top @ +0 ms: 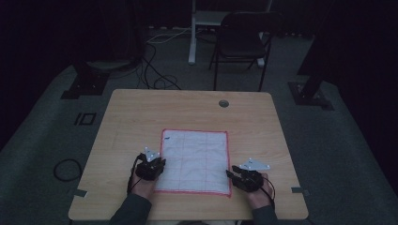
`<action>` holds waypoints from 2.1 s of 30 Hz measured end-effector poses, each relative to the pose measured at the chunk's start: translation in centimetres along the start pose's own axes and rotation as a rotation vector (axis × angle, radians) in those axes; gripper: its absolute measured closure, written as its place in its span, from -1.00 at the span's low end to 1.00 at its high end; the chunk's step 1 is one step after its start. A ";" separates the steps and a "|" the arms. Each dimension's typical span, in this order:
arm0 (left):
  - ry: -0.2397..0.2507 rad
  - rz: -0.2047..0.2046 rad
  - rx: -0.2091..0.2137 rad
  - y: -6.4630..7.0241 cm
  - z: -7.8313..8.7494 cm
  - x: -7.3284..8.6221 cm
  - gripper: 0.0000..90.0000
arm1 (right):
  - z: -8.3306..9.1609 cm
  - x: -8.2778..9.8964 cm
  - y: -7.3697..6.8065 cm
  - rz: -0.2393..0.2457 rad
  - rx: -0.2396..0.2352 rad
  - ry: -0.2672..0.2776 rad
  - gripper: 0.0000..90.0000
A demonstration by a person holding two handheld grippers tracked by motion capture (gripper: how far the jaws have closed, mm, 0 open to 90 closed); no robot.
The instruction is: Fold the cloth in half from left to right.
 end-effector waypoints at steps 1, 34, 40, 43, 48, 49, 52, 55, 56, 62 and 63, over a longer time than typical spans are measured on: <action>-0.001 -0.001 0.004 -0.1 0.0 0.0 0.82 | 0.0 0.0 0.0 -0.001 0.000 0.000 0.41; 0.113 -0.061 0.220 3.4 2.7 -4.3 0.92 | -0.4 0.0 0.1 0.006 -0.003 -0.008 0.40; 0.126 -0.089 0.252 4.9 2.7 -5.4 0.92 | -0.4 0.1 0.1 0.005 -0.004 -0.009 0.40; 0.133 -0.102 0.268 5.7 2.7 -5.9 0.92 | -0.4 0.1 0.1 0.004 -0.003 -0.009 0.40; 0.129 -0.125 0.290 6.9 2.3 -6.4 0.92 | -0.4 0.1 0.1 0.002 -0.003 -0.007 0.40; 0.129 -0.131 0.293 7.2 2.2 -6.4 0.92 | -0.4 0.1 0.1 0.002 -0.002 -0.007 0.40; 0.127 -0.146 0.306 8.0 2.0 -6.6 0.92 | -0.3 0.1 0.2 0.000 0.000 -0.006 0.40; 0.123 -0.158 0.319 8.9 1.7 -6.7 0.92 | -0.3 0.1 0.3 0.000 0.003 -0.004 0.40; 0.118 -0.164 0.322 9.2 1.6 -6.8 0.92 | -0.2 0.1 0.3 -0.002 0.005 -0.003 0.40; 0.111 -0.195 0.346 11.0 0.9 -6.9 0.92 | 0.2 0.3 1.1 -0.024 0.026 0.005 0.40; 0.110 -0.199 0.350 11.3 0.8 -6.9 0.92 | 0.2 0.3 1.2 -0.026 0.030 0.006 0.40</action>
Point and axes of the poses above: each handheld gripper's, and its own axes: z roughly backward along the jaws, x roughly out of its underside, y roughly to its right, the point moved 2 cm from there along -z, roughly forward along the jaws, and after that the axes turned 11 degrees about z, right-handed, at the moved point
